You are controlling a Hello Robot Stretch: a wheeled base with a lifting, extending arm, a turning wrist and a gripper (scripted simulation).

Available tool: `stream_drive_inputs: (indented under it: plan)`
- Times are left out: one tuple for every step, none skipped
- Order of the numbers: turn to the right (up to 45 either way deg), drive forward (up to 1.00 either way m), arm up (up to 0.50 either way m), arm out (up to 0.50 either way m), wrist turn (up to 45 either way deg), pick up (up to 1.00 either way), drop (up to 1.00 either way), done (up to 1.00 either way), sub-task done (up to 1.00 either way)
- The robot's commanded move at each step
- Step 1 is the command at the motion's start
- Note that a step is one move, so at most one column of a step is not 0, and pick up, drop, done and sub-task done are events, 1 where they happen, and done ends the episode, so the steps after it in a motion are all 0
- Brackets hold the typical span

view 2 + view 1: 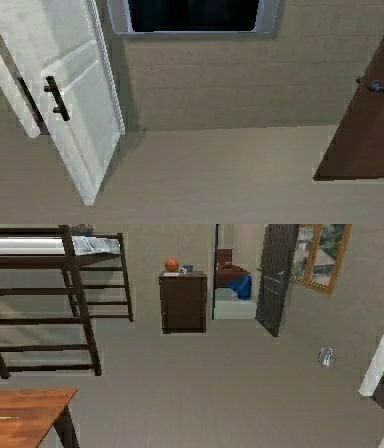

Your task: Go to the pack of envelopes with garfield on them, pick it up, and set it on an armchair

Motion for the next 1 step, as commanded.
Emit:
stream_drive_inputs:
  plan:
    - [0.0, 0.35, 0.0, 0.0, 0.0, 0.0, 0.0, 0.0, 0.0]
